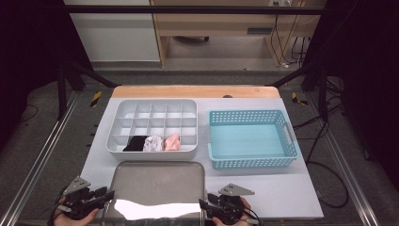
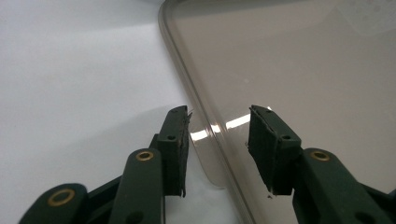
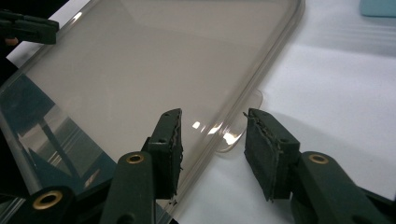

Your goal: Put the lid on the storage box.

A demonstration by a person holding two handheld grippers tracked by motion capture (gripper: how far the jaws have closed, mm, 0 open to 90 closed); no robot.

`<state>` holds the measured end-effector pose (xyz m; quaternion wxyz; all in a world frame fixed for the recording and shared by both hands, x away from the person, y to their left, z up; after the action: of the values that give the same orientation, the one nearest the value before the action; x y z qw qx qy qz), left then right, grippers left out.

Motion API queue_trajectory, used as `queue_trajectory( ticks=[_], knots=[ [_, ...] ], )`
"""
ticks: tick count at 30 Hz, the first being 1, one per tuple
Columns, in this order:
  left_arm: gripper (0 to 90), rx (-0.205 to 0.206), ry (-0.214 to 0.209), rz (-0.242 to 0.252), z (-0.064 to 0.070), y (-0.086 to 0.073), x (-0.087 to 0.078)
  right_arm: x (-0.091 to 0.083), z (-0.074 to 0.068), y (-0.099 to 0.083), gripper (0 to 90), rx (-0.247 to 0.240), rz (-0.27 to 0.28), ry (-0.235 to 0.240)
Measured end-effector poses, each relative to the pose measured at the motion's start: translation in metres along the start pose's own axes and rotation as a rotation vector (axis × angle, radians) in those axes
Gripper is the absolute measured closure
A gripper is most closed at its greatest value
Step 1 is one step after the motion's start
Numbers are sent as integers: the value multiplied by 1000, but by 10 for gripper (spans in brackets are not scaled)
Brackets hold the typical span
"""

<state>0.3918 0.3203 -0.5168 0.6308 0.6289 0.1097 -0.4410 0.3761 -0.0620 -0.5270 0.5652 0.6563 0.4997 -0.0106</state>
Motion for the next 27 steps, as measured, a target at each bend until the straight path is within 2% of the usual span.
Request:
queue_trajectory(
  ticks=[4, 9, 11, 14, 18, 21, 27],
  knots=[
    [569, -2, -6, -1, -1, 0, 0, 1, -3, -1, 564, 20, 7, -12],
    [574, -9, -8, 2, -1, 0, 0, 2, -1, 2, 571, 133, 11, -4],
    [575, -8, -5, 2, -1, 0, 0, 2, -1, 3, 580, 163, 8, -11],
    [580, -10, 2, 1, 0, -1, -1, 2, -1, 4, 584, 170, 8, -18],
    [585, -16, 5, -1, 1, -2, -2, 4, 1, 6, 595, 206, 17, -26],
    [588, -19, 8, 0, 1, -2, -2, 6, 0, 8, 598, 206, 12, -47],
    [613, -36, 16, 8, 1, -3, -3, 7, 5, 9, 638, 216, 32, -41]
  ],
)
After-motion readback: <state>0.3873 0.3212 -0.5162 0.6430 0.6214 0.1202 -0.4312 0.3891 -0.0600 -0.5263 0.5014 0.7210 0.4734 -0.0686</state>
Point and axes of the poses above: each handheld gripper's, and its own axes: x roughly forward along the jaws, y roughly out of its top, z roughly to its right, the point moved 6 cm from there along x, roughly forward along the jaws
